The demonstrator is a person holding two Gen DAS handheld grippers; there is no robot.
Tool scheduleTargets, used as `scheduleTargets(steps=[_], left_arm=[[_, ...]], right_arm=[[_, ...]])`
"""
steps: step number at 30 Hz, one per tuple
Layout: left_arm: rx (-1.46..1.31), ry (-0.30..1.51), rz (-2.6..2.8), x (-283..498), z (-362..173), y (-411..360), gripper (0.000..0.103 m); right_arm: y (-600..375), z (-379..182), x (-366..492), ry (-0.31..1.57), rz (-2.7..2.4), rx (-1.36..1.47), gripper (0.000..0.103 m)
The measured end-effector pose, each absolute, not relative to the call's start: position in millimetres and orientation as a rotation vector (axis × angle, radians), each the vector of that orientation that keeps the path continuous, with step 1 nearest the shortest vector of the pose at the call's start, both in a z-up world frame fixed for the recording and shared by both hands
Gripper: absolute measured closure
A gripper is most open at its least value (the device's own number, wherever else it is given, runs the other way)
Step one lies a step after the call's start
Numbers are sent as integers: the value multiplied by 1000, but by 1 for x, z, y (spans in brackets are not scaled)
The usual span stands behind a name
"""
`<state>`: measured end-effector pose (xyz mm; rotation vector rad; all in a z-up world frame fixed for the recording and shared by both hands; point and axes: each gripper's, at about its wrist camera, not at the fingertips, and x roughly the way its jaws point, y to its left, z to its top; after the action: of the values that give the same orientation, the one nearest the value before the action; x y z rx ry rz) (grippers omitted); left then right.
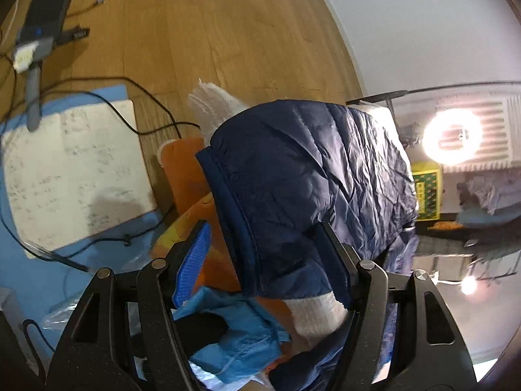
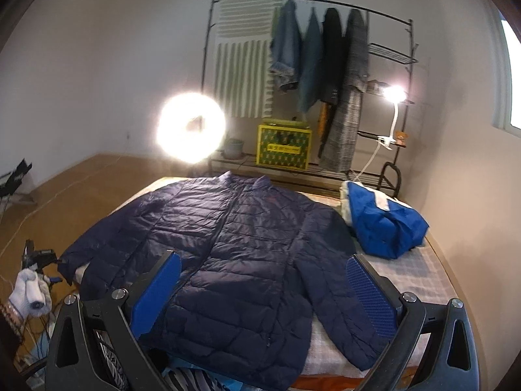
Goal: Fold large clothes
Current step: 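Grasp the cuff of a jacket sleeve with the left gripper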
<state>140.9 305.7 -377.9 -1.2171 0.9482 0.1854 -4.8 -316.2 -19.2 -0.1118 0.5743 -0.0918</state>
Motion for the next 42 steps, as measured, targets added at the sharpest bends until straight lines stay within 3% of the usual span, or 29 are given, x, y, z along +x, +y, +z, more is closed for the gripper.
scheduleTargets(steps=[4, 7, 9, 12, 21, 26, 31, 34, 42], left_arm=[[-1241, 942, 151, 143, -381, 306, 53], [-1230, 928, 146, 145, -376, 307, 69], [-1215, 927, 149, 144, -368, 305, 87], [-1161, 908, 149, 142, -351, 302, 96], [-1044, 806, 77, 148, -286, 283, 100], [-920, 767, -45, 166, -233, 243, 100], [-808, 760, -180, 190, -189, 187, 100], [-731, 782, -257, 208, -172, 143, 100], [-546, 916, -374, 254, -181, 18, 100]], right_arm=[[-300, -29, 5, 590, -75, -157, 0], [-293, -34, 13, 600, -59, -154, 0], [-292, -37, 16, 605, -48, -144, 0], [-289, -40, 19, 606, -34, -140, 0], [-293, -48, 29, 639, 33, -99, 2], [-296, -60, 44, 667, 95, -38, 11], [-290, -79, 64, 694, 147, -35, 34], [-287, -91, 76, 717, 172, -21, 41], [-302, -111, 97, 760, 177, 69, 42]])
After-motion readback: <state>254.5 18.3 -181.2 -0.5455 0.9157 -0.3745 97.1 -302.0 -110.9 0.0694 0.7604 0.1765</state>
